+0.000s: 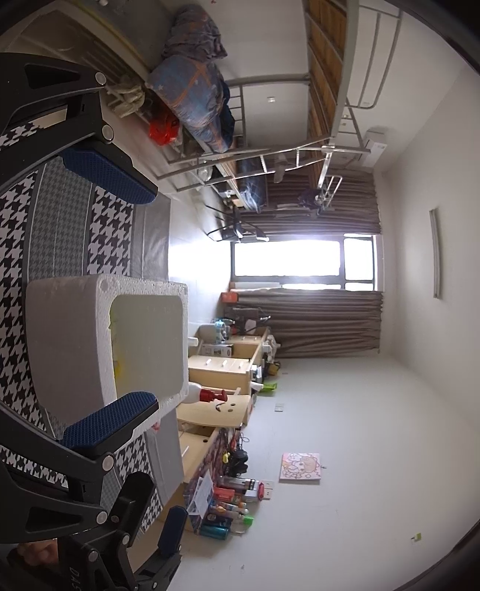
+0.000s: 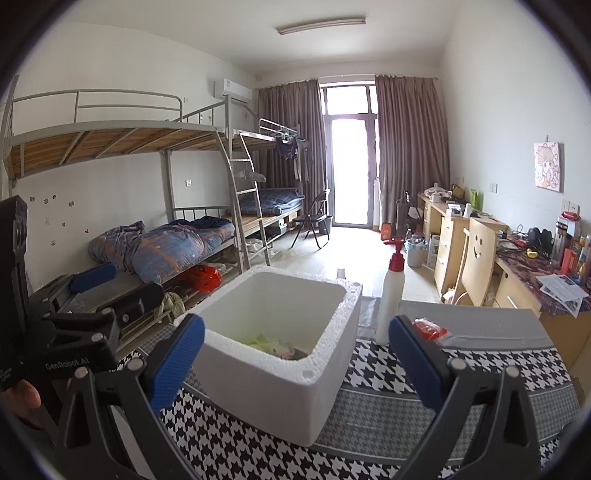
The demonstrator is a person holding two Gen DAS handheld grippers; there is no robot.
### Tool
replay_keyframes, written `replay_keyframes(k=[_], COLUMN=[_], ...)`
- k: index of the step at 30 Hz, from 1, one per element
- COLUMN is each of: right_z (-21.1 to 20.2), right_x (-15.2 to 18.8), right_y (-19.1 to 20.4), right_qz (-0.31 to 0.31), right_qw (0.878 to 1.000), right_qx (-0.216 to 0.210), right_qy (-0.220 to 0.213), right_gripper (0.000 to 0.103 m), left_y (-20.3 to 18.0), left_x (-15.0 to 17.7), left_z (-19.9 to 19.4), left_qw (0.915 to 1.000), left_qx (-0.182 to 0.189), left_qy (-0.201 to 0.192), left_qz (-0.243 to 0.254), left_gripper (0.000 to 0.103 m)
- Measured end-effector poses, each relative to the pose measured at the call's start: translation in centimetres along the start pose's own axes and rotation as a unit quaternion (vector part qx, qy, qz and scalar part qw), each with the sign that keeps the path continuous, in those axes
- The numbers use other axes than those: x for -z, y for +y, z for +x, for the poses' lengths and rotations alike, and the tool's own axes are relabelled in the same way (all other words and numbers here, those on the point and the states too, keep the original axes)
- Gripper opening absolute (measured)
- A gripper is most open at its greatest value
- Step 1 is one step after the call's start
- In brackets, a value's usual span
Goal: Organize soft objects
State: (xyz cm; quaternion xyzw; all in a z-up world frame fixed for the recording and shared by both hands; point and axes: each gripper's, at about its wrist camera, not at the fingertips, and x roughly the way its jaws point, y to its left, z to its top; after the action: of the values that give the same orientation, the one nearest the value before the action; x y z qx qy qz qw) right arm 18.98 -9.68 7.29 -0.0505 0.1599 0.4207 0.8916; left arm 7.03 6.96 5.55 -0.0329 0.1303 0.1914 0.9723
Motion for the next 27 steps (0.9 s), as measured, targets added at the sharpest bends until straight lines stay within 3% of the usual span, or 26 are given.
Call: replay_keyframes(k=[12,27], right_z=[-2.5,-3.7], right_x=[1.9,3.9], right_y=[-0.1,-0.1], right_qz=[-0.008,-0.004], right_qw=[0.999,0.998], right_qx=[0.008,0.024], right_qy=[-0.041,-0.061], right_gripper=[0.101,0.101], left_y=[-0.8,-1.4], left_x=[1.0,2.6], left_z=[-2.0,-3.0], left_qw=[0.9997,0.9990], left_qx=[0.011,0.021], left_qy=[-0.021,-0.038], left_qz=[0.000,0.009], left_gripper=[0.102,0.102])
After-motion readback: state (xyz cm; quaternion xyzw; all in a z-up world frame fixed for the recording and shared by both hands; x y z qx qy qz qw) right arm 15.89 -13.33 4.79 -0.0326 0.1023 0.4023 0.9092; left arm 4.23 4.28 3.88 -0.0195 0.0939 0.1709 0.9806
